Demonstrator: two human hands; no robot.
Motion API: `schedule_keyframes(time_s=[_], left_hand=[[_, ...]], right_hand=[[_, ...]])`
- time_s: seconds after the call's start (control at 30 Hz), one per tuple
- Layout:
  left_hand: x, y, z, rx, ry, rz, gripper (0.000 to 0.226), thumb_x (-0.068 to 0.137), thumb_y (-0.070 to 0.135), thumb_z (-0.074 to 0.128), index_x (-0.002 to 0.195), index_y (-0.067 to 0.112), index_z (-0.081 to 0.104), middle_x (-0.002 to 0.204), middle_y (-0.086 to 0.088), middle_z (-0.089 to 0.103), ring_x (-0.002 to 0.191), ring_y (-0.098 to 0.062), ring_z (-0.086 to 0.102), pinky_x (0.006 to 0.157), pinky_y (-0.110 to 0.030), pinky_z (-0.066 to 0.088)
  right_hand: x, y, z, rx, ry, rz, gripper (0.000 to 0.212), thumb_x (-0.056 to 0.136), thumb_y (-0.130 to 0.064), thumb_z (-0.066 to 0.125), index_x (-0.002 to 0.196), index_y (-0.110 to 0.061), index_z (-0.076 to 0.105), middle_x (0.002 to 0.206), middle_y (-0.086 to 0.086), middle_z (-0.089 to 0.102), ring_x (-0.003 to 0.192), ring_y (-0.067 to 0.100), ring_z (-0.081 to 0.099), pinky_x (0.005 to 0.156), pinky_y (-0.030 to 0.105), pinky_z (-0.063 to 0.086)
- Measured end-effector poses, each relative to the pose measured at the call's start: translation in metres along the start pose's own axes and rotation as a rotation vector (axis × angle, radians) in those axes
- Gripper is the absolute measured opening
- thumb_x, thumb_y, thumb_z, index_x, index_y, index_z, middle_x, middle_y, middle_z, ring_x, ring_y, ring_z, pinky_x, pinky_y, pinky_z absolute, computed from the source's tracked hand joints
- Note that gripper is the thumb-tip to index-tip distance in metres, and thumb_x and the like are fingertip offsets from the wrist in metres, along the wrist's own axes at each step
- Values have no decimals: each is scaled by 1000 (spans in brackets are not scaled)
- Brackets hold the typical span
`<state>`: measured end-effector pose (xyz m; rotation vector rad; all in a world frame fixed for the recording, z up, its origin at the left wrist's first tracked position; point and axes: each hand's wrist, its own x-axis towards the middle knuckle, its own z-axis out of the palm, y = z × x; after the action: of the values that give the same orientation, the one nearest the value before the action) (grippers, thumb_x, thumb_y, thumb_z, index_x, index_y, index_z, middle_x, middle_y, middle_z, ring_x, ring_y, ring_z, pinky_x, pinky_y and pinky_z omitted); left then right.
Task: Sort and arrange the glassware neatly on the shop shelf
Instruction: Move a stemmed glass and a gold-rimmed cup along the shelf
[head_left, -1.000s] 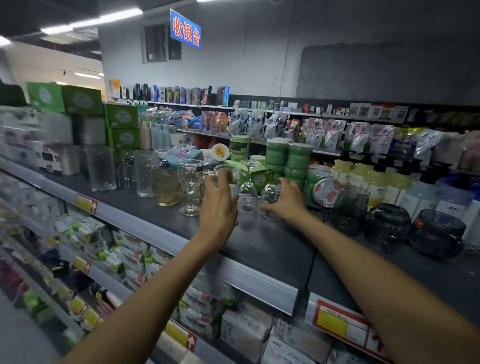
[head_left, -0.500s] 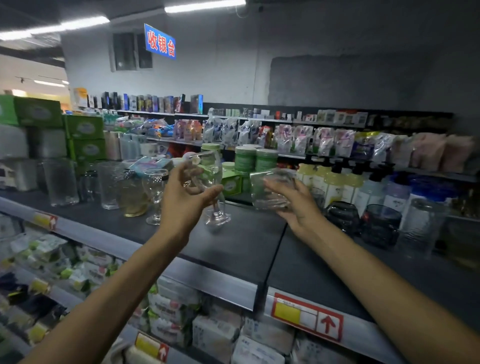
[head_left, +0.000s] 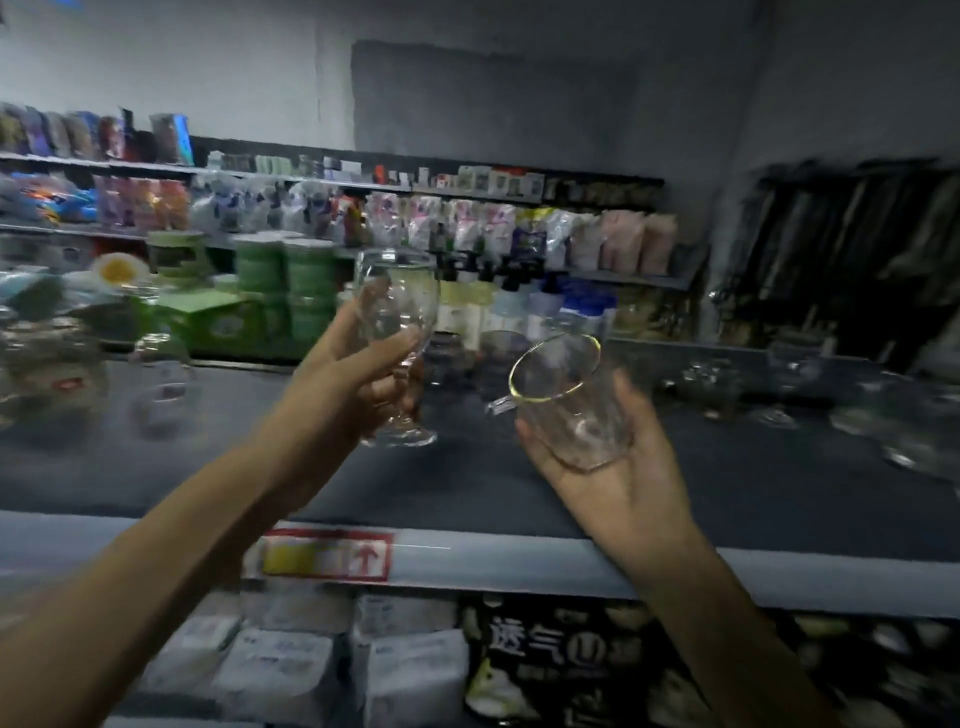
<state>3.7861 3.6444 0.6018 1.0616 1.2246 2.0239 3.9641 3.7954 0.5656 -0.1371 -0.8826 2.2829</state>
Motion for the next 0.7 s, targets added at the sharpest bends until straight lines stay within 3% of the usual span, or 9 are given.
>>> schedule_keyframes(time_s=[0.07,0.17,0.27,0.4,0.5,0.6,0.7], left_hand=[[7,-16,46,-29,-32,-40,47,88,29,74,132,40,59,90,-8,65,71,-16,54,58,-23,48],[13,-41,118,-34,-104,-76,30,88,45,70,117,41,62,83,-8,70,62,-18,61,58,-25,52],[20,-72,185,-8,-123,-75,42,86,39,65,127,30,62,95,-12,75,75,-23,68,69,-30,59],[35,-111,271,137,-142,-70,49,85,28,73,130,16,58,106,-8,79,98,-32,75,91,-40,58],[50,-136,326,205,-108,-58,48,85,26,78,127,19,58,106,-8,78,92,-22,76,87,-40,57],[64,-155,367,262,-63,-41,45,83,29,83,122,22,64,103,-7,77,84,-16,72,75,-33,56],[76,-171,400,276,1,-57,42,80,27,87,116,23,66,98,-1,79,84,-14,75,78,-40,59]], right_hand=[[-20,-29,-31,-20,24,-59,41,88,-30,64,127,-18,70,135,12,67,114,34,70,102,52,52],[-48,-76,-74,-74,55,-116,48,77,-31,72,122,-18,75,133,12,68,117,35,69,97,51,56],[-71,-123,-119,-170,56,-182,65,69,-38,89,127,-15,72,130,13,68,120,33,67,95,48,57],[-93,-186,-170,-230,96,-258,86,59,-42,96,131,-6,67,120,22,68,115,41,66,92,52,57],[-106,-224,-208,-220,142,-261,91,49,-44,100,127,-9,70,128,24,67,118,42,66,88,52,59],[-118,-249,-239,-194,135,-256,91,57,-46,97,133,-8,65,131,26,64,120,43,65,87,54,58],[-129,-265,-257,-143,93,-251,54,88,-38,72,133,-9,65,131,24,65,122,42,64,88,54,57]])
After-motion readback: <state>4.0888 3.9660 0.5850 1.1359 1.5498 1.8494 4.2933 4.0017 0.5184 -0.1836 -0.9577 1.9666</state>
